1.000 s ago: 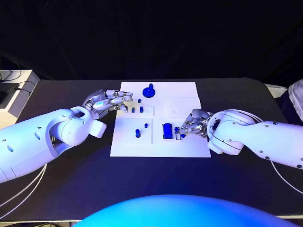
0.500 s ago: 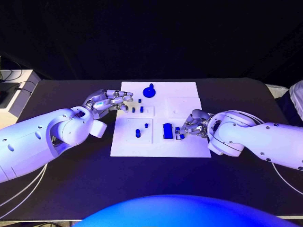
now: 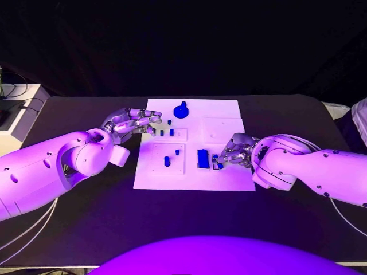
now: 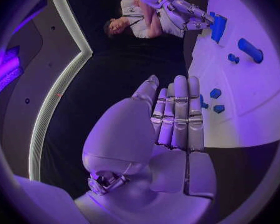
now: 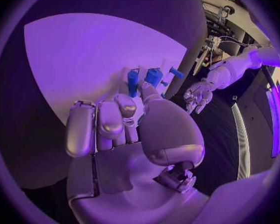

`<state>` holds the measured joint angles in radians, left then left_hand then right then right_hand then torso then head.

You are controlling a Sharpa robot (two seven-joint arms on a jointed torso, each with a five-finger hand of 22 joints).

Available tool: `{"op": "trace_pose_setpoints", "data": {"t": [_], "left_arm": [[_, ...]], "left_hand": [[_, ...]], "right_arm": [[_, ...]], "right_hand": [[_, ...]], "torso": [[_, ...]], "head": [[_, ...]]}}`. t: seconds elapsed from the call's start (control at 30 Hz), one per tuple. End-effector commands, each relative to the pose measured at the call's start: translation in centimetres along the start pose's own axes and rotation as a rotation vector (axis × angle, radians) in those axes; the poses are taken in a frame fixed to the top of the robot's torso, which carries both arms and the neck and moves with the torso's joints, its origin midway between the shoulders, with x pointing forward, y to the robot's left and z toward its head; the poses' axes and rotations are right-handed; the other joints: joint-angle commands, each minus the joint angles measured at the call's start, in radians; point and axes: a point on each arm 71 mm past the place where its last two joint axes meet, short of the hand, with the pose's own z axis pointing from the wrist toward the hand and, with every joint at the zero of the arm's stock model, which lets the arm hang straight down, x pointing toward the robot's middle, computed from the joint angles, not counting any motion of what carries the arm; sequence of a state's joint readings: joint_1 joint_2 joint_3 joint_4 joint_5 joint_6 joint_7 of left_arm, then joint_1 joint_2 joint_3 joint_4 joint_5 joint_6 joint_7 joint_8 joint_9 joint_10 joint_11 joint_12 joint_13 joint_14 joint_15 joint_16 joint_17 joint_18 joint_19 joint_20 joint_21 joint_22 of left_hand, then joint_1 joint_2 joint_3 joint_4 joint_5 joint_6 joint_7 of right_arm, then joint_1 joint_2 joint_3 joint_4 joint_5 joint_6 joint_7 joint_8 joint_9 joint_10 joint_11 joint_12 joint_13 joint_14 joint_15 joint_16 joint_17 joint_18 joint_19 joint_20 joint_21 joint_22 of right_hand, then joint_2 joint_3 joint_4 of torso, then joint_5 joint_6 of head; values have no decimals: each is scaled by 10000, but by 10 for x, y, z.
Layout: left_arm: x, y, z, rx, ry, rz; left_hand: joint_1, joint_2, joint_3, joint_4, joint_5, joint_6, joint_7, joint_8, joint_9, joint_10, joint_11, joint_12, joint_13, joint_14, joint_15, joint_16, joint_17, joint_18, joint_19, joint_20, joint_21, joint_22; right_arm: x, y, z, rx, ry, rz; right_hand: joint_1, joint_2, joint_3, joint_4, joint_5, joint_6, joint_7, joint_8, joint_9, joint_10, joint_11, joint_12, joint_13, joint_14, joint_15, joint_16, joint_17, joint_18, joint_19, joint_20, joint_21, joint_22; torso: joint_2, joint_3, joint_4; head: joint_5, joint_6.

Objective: Assemble the parts on the task board

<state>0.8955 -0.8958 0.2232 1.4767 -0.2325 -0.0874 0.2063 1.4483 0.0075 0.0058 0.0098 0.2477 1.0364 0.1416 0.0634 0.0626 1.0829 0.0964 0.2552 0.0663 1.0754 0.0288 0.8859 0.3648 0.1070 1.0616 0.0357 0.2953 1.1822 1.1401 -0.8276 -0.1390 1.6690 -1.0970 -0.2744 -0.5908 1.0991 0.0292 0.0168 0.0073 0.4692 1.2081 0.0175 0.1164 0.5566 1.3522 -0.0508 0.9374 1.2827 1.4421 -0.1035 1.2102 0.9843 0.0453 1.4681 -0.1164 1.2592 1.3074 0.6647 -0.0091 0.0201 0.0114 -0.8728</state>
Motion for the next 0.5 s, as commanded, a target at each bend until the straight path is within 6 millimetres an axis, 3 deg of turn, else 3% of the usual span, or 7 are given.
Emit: {"op": "trace_pose_setpoints", "data": {"t": [0.03, 0.5], "left_arm": [[3, 0, 1, 40, 205, -67], [2, 0, 0, 17, 212, -46]], "left_hand": [[-28, 69, -4, 48, 64, -35, 8, 41, 15, -28, 8, 8, -7, 11, 22, -33, -11, -34, 88, 6, -46, 13], [-28, 69, -4, 48, 64, -35, 8, 41, 15, -28, 8, 8, -7, 11, 22, -33, -11, -34, 88, 6, -46, 13]], "right_arm": [[1, 3, 0, -206, 17, 35], [0, 4, 0, -229, -86, 116]], "right_hand": [[-137, 9, 8, 87, 173, 80, -33, 66, -19, -2, -55, -61, 21, 20, -69, 45, 17, -33, 421, -68, 34, 1810], [-544, -65, -88, 352, 204, 82, -21, 112, -38, 14, -40, -53, 46, 25, -60, 61, 46, -34, 427, -63, 63, 1816]], "torso": [[1, -5, -2], [3, -8, 0]], "head": [[-2, 2], [9, 2]]}}
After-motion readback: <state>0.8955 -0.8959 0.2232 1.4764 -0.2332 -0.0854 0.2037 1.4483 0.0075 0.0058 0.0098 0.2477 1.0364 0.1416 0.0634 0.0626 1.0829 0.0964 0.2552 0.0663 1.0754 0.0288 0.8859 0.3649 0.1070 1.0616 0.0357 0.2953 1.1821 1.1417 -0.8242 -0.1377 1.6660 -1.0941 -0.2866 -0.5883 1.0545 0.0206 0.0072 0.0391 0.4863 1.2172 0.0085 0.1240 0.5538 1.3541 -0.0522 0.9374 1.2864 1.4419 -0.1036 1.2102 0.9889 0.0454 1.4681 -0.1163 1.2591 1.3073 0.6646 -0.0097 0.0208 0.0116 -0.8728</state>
